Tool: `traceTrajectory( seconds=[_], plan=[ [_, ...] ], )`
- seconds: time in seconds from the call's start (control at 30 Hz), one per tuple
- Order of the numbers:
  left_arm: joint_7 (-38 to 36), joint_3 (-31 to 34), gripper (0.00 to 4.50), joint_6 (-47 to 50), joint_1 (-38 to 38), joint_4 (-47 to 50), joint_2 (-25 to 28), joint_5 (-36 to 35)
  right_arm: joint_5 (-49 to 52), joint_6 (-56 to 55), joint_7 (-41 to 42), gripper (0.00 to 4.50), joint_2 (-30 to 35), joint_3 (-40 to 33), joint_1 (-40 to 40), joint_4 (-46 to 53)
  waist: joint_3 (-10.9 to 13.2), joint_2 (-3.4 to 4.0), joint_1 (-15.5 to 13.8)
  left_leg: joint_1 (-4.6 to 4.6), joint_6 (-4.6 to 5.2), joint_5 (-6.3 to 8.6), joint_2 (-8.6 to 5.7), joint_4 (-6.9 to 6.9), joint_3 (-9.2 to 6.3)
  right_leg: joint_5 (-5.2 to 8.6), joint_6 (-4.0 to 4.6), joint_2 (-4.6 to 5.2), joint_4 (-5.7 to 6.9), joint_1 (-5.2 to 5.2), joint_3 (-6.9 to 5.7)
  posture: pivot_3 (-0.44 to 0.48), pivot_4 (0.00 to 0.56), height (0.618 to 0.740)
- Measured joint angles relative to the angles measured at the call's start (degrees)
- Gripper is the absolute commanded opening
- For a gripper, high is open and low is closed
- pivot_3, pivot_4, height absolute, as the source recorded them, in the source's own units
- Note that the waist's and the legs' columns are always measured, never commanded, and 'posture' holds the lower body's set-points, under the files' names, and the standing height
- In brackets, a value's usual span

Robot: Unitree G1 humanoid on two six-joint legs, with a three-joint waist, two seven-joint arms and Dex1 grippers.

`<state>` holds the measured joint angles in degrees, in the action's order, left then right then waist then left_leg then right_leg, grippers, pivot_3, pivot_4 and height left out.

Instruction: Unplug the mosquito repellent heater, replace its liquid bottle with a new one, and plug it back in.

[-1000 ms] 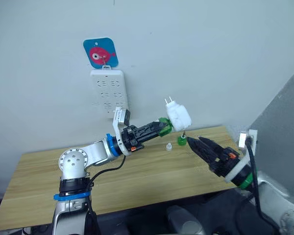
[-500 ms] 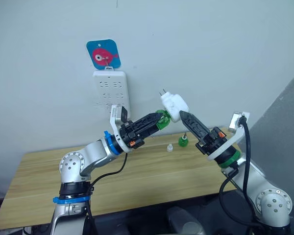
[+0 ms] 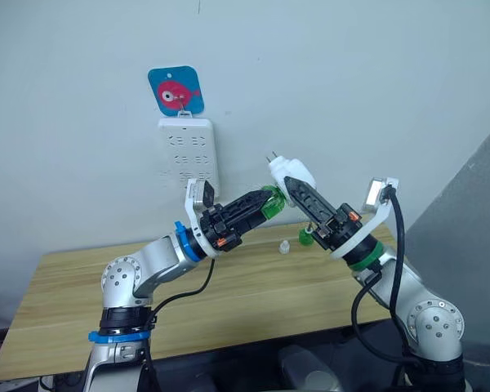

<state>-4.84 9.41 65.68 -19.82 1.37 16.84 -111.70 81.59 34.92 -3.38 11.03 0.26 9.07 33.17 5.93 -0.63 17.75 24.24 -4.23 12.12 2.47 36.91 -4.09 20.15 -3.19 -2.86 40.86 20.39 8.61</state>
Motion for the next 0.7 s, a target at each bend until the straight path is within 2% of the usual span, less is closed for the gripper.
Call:
traceTrajectory(
  seconds=[0.1, 0.13, 0.43, 0.63, 0.67, 0.7],
  plan=[
    [-0.92, 0.1, 2.34, 0.36, 0.14, -0.04, 0.01, -0.32, -0.07, -0.18, 0.52, 3.25, -0.44, 0.0, 0.69, -0.92, -0.01, 0.01, -0.01, 0.0, 0.0, 0.0, 0.0, 0.0, 0.0, 0.0, 0.0, 0.0, 0.0, 0.0, 0.0, -0.357, 0.035, 0.733],
    [-1.1, 0.19, 2.34, 0.38, 0.16, -0.05, 0.01, -0.61, 0.04, -0.33, 0.84, 3.09, -0.75, 0.0, 0.69, -0.92, -0.01, 0.0, 0.0, 0.0, 0.0, 0.0, 0.01, 0.0, 0.0, 0.0, 0.0, 0.0, 0.0, 0.0, -0.01, -0.357, 0.035, 0.733],
    [-3.07, 0.16, 2.34, 1.48, 0.14, -1.22, 1.49, -0.86, 0.11, -0.44, 1.25, 3.09, -1.24, 0.77, 0.73, -1.21, -0.07, 0.01, -0.02, 0.01, 0.0, 0.0, 0.0, 0.0, -0.01, 0.0, 0.0, 0.0, 0.0, 0.01, -0.01, -0.342, 0.025, 0.733],
    [-2.91, -0.4, 4.25, -0.16, 1.33, -0.94, 4.04, -0.31, 0.03, -0.4, 1.27, 3.09, -2.13, 1.2, 0.73, -1.65, -0.12, 0.0, -0.05, 0.01, 0.0, 0.0, 0.01, -0.01, -0.03, 0.0, 0.0, 0.0, 0.0, 0.01, -0.01, -0.331, 0.022, 0.733],
    [-3.09, -0.37, 4.5, -0.49, 1.42, -0.75, 4.64, 0.51, 0.01, -0.42, 1.29, 3.09, -2.2, 1.18, 0.72, -1.67, -0.13, 0.0, -0.07, 0.01, 0.0, 0.0, 0.01, -0.01, -0.03, 0.0, 0.0, 0.0, 0.0, 0.01, -0.01, -0.331, 0.022, 0.733],
    [-3.65, -0.3, 4.5, -1.24, 1.63, 0.0, 5.34, 2.23, -0.07, -0.44, 1.32, 3.09, -2.28, 1.17, 0.71, -1.69, -0.14, 0.0, -0.09, 0.01, 0.0, 0.0, 0.01, -0.01, -0.02, 0.0, 0.0, 0.0, 0.0, 0.01, -0.01, -0.331, 0.022, 0.733]
  ],
)
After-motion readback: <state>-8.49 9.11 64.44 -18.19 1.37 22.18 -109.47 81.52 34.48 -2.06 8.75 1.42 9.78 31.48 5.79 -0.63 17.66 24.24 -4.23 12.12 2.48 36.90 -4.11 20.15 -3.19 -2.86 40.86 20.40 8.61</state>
